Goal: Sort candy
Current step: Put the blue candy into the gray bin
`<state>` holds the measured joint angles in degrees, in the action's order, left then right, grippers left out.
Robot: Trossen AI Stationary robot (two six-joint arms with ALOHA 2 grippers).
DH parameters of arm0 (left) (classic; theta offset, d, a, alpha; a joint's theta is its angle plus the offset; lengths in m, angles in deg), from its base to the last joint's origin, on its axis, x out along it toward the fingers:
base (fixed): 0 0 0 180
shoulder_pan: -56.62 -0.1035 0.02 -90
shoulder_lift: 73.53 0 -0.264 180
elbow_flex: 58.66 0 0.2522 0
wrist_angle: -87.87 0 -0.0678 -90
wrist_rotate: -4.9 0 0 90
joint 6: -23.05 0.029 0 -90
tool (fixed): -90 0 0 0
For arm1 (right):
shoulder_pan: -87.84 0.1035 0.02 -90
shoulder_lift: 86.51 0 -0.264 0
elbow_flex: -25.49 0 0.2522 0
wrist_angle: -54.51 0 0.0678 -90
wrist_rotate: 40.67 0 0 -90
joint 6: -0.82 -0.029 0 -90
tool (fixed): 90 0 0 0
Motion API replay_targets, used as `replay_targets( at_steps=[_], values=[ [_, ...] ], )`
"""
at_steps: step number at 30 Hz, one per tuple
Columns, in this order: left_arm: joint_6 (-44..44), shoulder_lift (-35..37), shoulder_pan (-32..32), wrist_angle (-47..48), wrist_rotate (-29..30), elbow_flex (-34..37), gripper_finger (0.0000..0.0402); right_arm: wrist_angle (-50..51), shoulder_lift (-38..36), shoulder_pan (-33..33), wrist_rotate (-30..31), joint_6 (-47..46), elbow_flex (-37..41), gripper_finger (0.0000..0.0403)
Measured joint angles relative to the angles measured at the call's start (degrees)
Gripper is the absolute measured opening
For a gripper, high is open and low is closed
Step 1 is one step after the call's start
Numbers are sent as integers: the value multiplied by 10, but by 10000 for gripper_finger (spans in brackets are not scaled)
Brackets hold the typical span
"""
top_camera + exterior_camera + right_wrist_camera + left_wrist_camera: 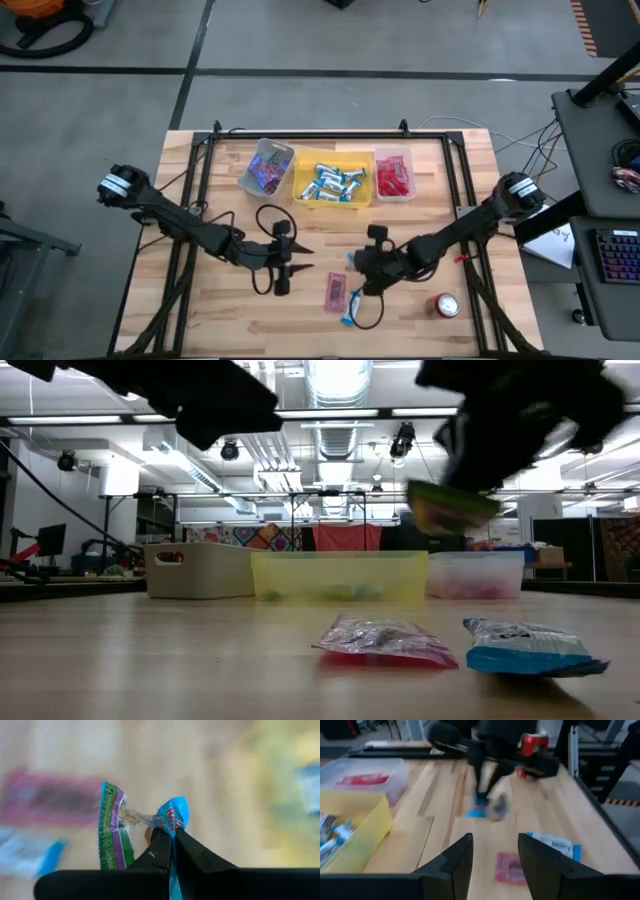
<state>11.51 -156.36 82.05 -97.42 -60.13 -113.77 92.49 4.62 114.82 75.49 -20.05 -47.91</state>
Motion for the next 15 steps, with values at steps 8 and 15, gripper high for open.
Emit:
replay_targets(
  at_steps=[8, 15],
  values=[
    [-4, -63, -14, -133, 4, 0, 141, -33, -10, 0, 250, 45, 0, 9],
    [-25, -92, -40, -193, 58, 0, 141, -62, -10, 0, 337, 56, 0, 9]
  ],
)
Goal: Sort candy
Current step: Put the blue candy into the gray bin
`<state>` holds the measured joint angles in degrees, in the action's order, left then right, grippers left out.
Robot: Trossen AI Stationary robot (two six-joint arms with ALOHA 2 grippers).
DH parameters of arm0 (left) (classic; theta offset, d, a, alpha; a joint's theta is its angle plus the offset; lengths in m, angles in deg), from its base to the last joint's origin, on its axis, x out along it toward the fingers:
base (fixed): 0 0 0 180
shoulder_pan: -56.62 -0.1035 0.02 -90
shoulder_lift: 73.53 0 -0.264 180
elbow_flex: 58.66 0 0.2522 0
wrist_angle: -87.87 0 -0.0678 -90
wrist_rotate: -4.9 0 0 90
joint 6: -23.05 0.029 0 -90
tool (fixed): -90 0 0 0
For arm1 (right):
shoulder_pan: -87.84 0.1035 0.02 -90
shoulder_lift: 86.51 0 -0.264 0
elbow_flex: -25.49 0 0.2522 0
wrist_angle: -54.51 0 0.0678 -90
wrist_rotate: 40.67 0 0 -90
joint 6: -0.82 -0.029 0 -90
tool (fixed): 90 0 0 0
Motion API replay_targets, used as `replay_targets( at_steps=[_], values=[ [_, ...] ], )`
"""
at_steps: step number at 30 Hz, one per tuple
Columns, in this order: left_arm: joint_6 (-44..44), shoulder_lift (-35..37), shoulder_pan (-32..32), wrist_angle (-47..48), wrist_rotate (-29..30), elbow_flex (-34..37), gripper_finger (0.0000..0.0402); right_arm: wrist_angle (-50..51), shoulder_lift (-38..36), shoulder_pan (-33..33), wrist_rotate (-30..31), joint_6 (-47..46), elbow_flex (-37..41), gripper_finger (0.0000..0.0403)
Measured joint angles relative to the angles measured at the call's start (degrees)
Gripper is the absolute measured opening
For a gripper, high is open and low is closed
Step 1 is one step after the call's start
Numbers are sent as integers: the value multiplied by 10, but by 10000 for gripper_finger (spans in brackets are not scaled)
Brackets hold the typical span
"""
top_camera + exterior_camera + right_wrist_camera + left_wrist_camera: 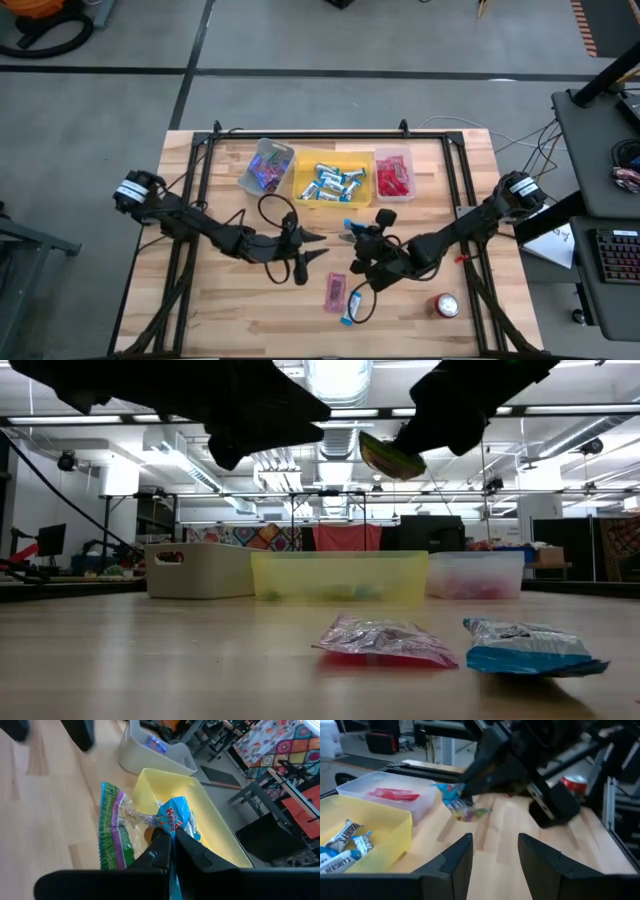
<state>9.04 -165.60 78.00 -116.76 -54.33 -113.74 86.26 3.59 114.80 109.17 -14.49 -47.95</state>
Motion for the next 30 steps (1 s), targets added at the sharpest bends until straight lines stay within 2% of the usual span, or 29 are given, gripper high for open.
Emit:
replay_targets(
  at_steps=[10, 14, 17, 30],
  values=[
    [-5, -59, -37, -107, -2, 0, 141, -10, 0, -1, 8, -2, 0, 9],
    [-6, -82, -46, -157, -45, 0, 141, -12, 7, -1, 20, 2, 0, 9],
    [-18, -102, -52, -185, -48, 0, 141, -21, 14, -3, 23, 5, 0, 9],
    [-13, -149, -67, -199, -48, -41, 140, -94, 23, -5, 34, 55, 0, 9]
  ],
)
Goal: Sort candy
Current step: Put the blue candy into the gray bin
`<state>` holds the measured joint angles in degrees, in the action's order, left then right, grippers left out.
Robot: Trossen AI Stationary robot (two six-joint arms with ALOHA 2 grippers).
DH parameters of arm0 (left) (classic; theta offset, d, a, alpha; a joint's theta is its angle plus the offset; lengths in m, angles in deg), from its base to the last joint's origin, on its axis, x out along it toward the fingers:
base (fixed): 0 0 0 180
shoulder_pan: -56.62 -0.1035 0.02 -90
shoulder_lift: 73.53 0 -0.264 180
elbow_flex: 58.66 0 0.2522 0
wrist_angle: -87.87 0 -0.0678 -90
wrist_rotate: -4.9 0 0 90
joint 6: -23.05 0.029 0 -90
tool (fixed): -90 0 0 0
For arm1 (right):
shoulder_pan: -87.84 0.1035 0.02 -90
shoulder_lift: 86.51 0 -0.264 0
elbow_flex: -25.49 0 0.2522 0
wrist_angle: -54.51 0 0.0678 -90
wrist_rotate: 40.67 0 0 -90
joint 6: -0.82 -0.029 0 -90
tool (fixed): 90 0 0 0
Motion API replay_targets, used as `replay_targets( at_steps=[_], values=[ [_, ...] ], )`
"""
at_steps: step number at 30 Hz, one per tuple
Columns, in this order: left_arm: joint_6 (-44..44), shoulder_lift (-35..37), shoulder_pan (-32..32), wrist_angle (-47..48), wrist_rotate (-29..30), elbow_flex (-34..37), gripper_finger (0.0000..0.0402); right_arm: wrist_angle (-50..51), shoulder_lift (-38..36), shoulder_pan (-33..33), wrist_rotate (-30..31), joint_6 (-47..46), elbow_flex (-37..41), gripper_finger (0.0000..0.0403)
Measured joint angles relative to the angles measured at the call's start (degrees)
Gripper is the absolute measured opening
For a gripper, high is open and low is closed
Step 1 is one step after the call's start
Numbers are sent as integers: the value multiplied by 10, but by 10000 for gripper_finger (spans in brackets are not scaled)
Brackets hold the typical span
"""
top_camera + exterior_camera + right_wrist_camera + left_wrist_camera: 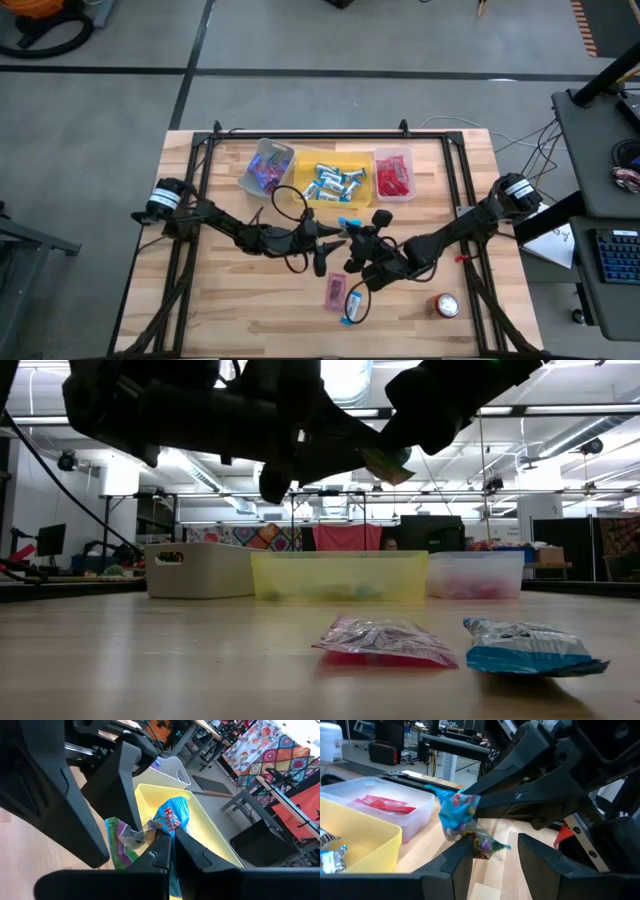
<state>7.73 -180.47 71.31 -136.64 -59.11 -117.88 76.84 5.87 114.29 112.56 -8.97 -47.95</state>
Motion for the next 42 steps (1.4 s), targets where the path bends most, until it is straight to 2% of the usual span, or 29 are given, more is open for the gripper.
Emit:
replay_targets(
  at_steps=[5, 12, 19, 21, 25, 29, 33, 38, 42],
  values=[
    [14, 0, 0, 0, 4, -1, 113, 0, 0, 0, -1, 0, 0, 9],
    [13, 0, -1, 12, 6, 2, 11, 0, 0, 0, -3, 0, 0, 9],
    [18, 2, -1, 20, 6, 2, 1, -1, -4, 2, -22, -27, 0, 17],
    [23, 3, -1, 24, 5, 3, 1, -1, -10, 1, -44, -42, 0, 34],
    [24, 11, 5, 35, -9, 3, 0, 2, -10, 1, -51, -63, -9, 88],
    [26, 33, 13, 107, -10, 3, 0, 3, -10, 3, -58, -75, -14, 138],
    [32, 65, 16, 197, -16, 3, 0, 5, -10, 3, -88, -81, -18, 171],
    [20, 106, 19, 329, -16, 3, 0, 11, -12, 3, -123, -102, -19, 189],
    [1, 129, 19, 393, -16, 3, 0, 18, -12, 3, -158, -123, -19, 191]
  ],
)
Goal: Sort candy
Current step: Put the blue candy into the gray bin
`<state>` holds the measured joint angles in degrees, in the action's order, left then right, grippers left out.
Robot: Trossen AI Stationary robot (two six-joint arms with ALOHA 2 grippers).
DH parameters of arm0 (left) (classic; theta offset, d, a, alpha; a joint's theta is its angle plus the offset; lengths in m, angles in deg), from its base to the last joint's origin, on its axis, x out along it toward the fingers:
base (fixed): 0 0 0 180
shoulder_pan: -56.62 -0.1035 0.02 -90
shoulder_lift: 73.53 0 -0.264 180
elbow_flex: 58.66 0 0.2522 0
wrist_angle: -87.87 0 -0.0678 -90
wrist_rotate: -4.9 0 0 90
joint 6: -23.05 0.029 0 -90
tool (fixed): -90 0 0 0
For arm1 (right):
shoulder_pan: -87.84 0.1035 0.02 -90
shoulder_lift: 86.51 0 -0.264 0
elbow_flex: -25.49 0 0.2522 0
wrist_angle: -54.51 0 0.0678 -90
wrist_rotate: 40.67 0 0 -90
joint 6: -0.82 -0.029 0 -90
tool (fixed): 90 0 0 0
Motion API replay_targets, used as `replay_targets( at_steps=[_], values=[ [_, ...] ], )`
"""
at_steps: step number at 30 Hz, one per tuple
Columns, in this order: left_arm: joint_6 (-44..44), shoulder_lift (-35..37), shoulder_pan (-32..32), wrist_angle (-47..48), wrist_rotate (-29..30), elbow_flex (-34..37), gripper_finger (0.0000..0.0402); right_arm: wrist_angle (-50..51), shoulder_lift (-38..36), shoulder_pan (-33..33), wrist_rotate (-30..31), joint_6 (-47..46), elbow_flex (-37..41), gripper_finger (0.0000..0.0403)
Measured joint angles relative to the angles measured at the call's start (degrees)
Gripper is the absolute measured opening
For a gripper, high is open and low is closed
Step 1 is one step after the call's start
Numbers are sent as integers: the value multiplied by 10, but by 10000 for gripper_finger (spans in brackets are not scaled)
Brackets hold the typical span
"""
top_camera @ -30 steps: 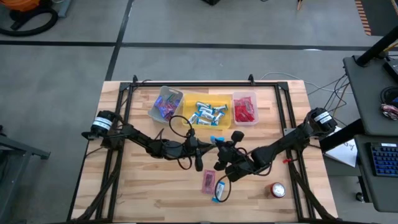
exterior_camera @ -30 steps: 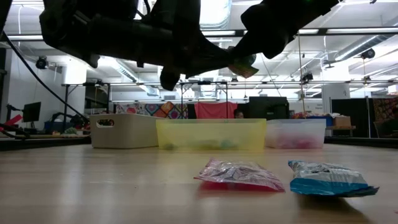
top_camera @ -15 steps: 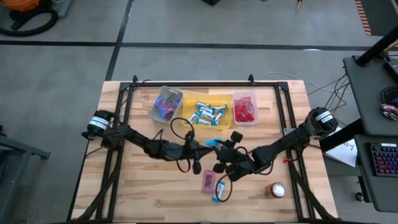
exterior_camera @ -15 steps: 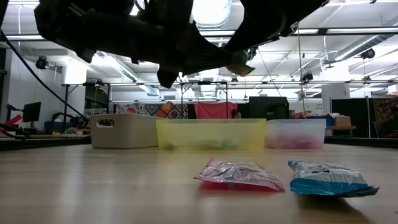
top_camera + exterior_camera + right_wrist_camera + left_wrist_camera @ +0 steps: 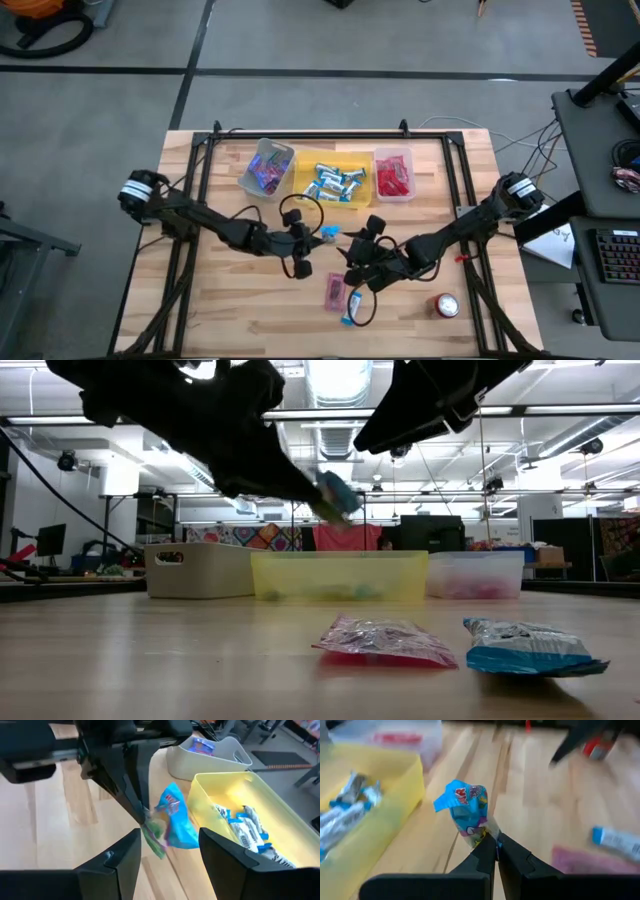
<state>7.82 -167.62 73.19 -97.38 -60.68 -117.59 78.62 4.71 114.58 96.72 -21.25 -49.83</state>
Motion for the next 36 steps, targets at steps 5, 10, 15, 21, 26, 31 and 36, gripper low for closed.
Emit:
replay_targets(
  at_steps=[5, 10, 15, 21, 26, 31, 36],
  values=[
    [-9, 31, 0, 81, 6, 0, 0, 4, -1, 0, -10, -7, 0, 192],
    [-23, 99, -7, 271, 88, -32, 0, 9, -4, 0, -10, -9, 0, 192],
    [-50, 166, -39, 525, 155, -89, 0, 10, -4, 0, -9, -9, 0, 192],
    [-72, 210, -155, 675, 168, -105, 0, 9, -4, 0, -9, -9, 0, 192],
    [-32, 204, -266, 671, 108, -89, 0, 10, -5, 0, -9, -15, 0, 192],
    [17, 179, -339, 657, 101, -86, 0, 12, -5, 0, -9, -16, 0, 192],
    [72, 157, -377, 631, 73, -86, 0, 13, -5, 0, -9, -21, 0, 192]
  ],
)
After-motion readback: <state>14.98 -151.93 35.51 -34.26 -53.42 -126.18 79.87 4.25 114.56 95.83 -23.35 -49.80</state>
